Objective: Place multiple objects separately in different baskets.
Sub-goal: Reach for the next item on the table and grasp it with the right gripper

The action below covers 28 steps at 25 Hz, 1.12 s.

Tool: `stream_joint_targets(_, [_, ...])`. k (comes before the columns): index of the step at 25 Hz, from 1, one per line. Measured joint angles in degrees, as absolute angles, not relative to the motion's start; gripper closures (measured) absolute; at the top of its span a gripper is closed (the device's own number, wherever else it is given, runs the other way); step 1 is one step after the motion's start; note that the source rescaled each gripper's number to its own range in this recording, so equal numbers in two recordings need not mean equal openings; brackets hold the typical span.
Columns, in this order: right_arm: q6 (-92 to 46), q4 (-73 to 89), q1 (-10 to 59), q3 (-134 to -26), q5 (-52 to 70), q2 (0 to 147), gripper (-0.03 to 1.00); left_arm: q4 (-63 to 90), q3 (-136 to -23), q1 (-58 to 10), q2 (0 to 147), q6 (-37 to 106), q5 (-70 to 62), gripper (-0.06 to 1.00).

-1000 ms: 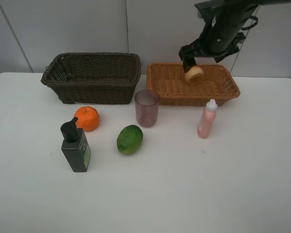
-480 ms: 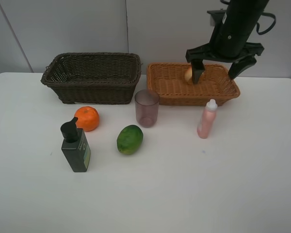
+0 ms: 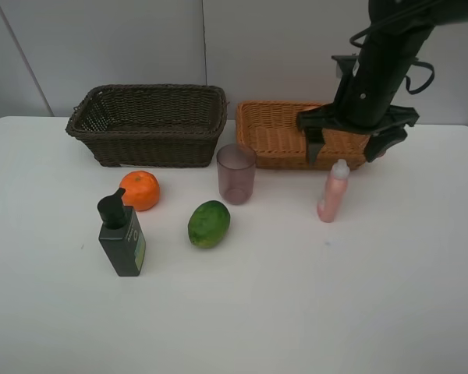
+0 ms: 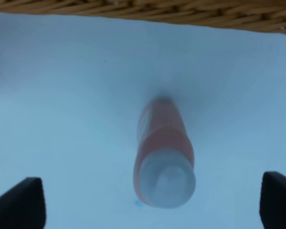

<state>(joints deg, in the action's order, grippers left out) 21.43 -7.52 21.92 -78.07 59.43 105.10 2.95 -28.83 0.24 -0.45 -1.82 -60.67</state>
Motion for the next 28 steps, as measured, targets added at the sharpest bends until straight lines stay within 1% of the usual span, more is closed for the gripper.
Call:
stream_joint_targets(13, [23.0,-6.5,21.0,-68.8,45.3,105.3,-0.01,3.0,-28.8,0.2,-0.5,-1.8,-60.7,-0.06])
stream_joint_targets(19, [25.3,-10.7,19.6,-67.5,43.7,106.7,-0.01,3.0,-28.8,0.2,-0.5,-1.8,-60.7,-0.06])
stream_joint_targets(28, [25.5,-10.7,19.5,-67.4,41.7,110.4,-0.01,3.0,-28.8,0.2,-0.5,-1.8,-60.7,-0.06])
